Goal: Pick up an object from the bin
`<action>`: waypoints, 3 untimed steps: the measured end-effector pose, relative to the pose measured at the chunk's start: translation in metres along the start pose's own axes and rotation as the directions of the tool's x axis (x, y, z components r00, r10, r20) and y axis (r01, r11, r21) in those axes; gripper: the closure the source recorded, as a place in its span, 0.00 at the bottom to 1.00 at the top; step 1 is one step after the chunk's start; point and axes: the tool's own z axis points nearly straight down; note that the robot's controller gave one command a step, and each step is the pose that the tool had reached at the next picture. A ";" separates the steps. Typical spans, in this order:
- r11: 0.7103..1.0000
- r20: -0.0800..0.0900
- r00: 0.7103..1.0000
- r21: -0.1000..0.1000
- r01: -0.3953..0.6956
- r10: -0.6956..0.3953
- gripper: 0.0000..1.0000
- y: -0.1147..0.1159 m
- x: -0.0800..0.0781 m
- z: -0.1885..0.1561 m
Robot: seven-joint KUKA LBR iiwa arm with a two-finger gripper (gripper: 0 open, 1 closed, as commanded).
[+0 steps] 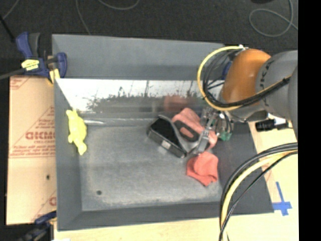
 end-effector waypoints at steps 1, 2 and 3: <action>0.996 0.050 0.995 0.002 0.089 -0.089 1.00 0.005 -0.012 0.017; 0.996 0.050 0.995 0.002 0.089 -0.089 1.00 0.005 -0.012 0.017; 0.996 0.022 0.996 -0.004 0.088 -0.087 1.00 0.001 0.000 0.005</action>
Offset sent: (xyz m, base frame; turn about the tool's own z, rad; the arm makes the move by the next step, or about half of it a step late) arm 0.0000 0.0000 0.0000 0.0000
